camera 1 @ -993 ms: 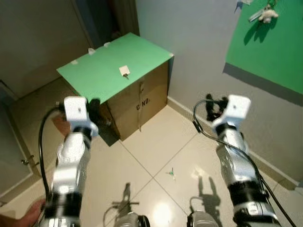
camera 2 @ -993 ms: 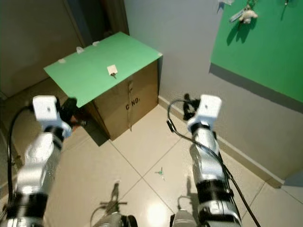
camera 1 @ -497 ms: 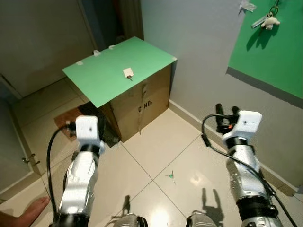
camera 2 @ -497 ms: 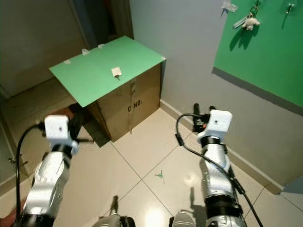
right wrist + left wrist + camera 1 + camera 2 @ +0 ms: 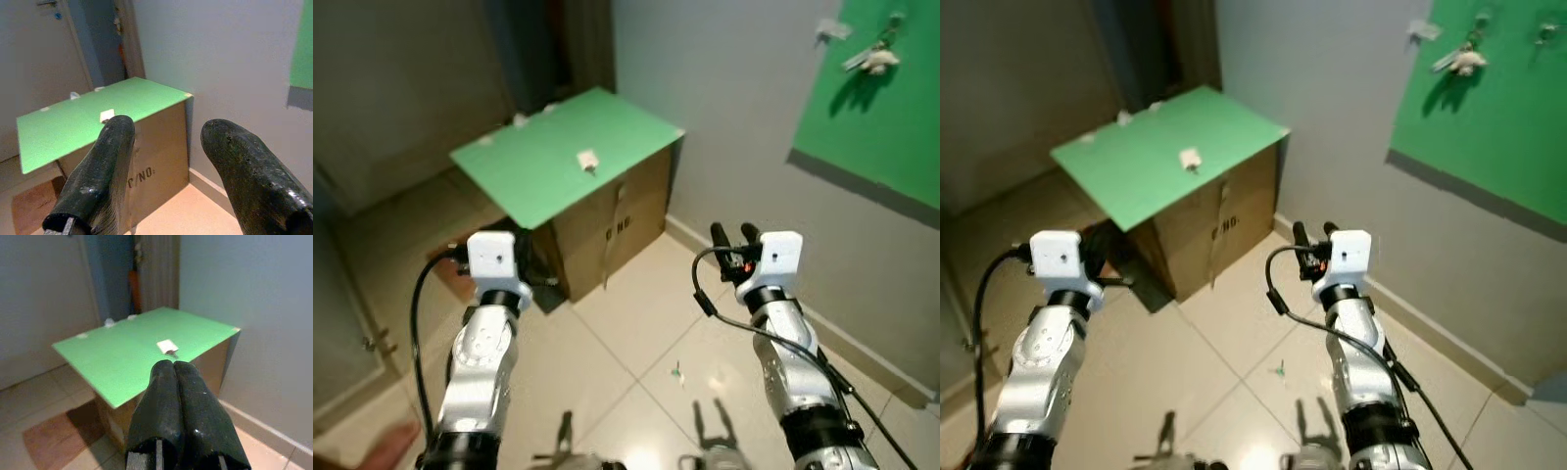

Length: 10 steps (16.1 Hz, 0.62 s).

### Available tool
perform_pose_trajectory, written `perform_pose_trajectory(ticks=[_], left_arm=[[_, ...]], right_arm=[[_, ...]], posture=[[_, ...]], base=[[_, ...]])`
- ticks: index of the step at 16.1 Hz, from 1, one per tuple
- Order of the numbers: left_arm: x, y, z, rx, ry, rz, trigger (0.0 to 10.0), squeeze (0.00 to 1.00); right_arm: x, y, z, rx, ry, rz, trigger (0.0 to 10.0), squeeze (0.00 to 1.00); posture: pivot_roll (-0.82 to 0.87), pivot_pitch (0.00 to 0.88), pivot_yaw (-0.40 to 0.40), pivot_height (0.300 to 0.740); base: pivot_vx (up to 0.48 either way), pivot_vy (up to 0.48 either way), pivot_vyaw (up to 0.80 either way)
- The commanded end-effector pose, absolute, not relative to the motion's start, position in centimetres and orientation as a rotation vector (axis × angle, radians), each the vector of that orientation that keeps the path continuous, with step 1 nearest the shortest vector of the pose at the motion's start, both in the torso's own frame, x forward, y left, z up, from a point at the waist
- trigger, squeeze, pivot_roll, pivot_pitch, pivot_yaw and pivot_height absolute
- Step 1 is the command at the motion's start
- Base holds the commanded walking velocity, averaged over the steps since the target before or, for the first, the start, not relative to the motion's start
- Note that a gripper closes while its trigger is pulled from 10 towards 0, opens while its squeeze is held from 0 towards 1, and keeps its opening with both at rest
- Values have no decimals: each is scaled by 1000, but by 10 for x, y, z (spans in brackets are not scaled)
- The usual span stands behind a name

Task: Hang keys on a hook

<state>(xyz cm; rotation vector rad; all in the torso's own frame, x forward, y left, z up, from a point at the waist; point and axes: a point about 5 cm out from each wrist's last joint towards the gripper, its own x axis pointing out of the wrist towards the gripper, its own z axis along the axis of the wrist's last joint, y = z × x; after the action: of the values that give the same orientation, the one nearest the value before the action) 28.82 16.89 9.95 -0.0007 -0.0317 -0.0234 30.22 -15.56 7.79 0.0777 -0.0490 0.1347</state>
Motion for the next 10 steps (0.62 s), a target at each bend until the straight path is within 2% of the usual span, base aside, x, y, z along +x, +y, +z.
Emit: perform_pose_trajectory(ticks=[1,5,10], left_arm=[[289,166,95,-1,-1,-42,10000,0],[298,162,98,13,6,-67,10000,0],[303,166,98,49,20,-78,10000,0]], right_arm=[[302,-156,76,91,-32,138,10000,0],[300,-153,73,86,-16,162,10000,0],[289,-140,65,97,18,249,10000,0]], posture=[[-181,41,106,736],[-192,35,114,736],[-195,36,117,736]], base=[[311,368,0],[355,322,0],[455,0,0]])
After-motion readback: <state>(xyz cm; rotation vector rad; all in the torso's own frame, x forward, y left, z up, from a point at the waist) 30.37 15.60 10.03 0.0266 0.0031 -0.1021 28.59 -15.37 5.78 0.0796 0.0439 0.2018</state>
